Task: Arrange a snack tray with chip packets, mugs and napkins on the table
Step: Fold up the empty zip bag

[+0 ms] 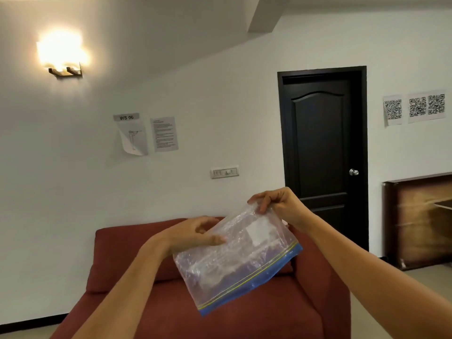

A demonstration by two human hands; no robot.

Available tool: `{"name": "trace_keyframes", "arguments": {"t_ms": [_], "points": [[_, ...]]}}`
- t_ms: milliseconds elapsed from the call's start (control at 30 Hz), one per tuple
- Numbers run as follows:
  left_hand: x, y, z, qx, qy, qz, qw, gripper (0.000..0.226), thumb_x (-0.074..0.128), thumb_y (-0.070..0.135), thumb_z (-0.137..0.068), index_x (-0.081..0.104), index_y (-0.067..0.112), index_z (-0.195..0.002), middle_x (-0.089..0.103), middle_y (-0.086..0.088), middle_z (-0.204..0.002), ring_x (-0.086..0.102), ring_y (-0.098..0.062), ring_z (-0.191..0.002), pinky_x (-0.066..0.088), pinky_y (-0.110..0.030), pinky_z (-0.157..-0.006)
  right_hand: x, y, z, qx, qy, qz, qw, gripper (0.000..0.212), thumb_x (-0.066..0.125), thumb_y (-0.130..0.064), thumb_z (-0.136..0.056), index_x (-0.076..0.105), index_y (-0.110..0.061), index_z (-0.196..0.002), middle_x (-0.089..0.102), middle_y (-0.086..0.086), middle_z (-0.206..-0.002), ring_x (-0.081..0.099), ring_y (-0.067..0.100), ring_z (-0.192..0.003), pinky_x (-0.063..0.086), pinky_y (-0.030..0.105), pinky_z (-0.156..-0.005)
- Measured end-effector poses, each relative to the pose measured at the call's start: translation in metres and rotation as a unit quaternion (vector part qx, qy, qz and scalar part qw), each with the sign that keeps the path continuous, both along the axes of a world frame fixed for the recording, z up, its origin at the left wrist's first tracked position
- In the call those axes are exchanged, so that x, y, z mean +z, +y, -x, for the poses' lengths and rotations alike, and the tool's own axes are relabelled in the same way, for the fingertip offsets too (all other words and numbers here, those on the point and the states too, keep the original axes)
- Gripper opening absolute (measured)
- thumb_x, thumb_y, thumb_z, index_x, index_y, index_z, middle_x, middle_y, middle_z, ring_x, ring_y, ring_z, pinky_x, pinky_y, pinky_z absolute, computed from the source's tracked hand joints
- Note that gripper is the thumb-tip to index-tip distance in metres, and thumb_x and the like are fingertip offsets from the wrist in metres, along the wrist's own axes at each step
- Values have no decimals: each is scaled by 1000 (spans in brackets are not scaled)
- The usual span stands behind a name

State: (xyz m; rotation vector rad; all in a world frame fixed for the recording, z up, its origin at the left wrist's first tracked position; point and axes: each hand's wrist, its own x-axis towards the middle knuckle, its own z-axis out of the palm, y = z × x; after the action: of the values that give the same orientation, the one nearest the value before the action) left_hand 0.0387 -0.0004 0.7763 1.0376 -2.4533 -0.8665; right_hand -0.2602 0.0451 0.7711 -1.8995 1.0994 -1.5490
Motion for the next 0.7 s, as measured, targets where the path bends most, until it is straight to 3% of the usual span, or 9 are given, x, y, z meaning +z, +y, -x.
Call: {"name": "trace_keyframes", "arguments": {"t_ms": [67,133,200,267,367,433,500,633,700], "points": [[-4,3,16,2,-62,61,996,41,73,60,-74,70,38,-109,76,11,-104,72,-11,-96,58,-36,-88,12,-5,-6,-14,64,0,998,38,58,28,-78,76,-3,-69,78,9,-106,73,18,-100,59,30,-90],[-12,4,25,42,-60,83,994,21,68,47,-77,74,36,-94,76,6,-92,72,-13,-86,59,-38,-84,25,-9,-3,-57,175,-27,983,31,64,14,-87,80,-10,-97,68,-4,-129,64,8,-117,49,29,-108],[-24,4,31,92,-22,95,991,13,64,37,-78,72,29,-81,74,1,-80,67,-9,-69,57,-38,-73,31,-7,2,-143,231,-40,961,51,66,4,-87,68,-29,-127,47,-15,-145,44,0,-128,35,20,-108],[-35,4,38,159,13,137,978,17,59,31,-81,62,20,-69,67,-1,-68,59,-13,-61,51,-41,-63,26,2,-7,-261,155,21,952,59,63,0,-82,61,-33,-131,46,-13,-144,44,-1,-121,33,11,-97],[-49,7,56,286,39,245,926,19,51,29,-87,54,23,-69,63,5,-72,62,-24,-73,45,-35,-61,-5,14,-42,-379,57,50,922,29,64,-30,-81,71,-31,-109,67,-12,-111,63,5,-95,42,16,-76],[-57,14,72,332,25,324,885,18,47,31,-93,62,23,-88,70,1,-90,68,-30,-87,51,-38,-71,-27,16,-68,-310,41,-70,947,45,62,-61,-78,73,-25,-102,71,-14,-96,68,11,-93,50,27,-79],[-66,21,90,333,14,358,872,24,45,33,-96,64,23,-107,71,1,-101,71,-30,-94,53,-39,-77,-38,13,-86,-176,-44,-175,968,62,68,-74,-71,75,-20,-101,74,-8,-95,71,15,-91,56,31,-78],[-81,32,108,258,38,366,894,34,54,45,-90,65,29,-118,70,9,-101,72,-18,-87,57,-33,-73,-44,0,-92,-112,-179,-217,953,25,76,-34,-82,73,-17,-100,79,3,-92,76,17,-86,61,30,-71],[-81,30,96,238,151,360,889,38,52,63,-86,65,36,-108,63,15,-96,68,-10,-83,54,-26,-67,-45,-4,-79,-85,-232,-187,951,12,70,-13,-87,77,-13,-96,80,8,-93,78,21,-86,64,34,-74]]}}
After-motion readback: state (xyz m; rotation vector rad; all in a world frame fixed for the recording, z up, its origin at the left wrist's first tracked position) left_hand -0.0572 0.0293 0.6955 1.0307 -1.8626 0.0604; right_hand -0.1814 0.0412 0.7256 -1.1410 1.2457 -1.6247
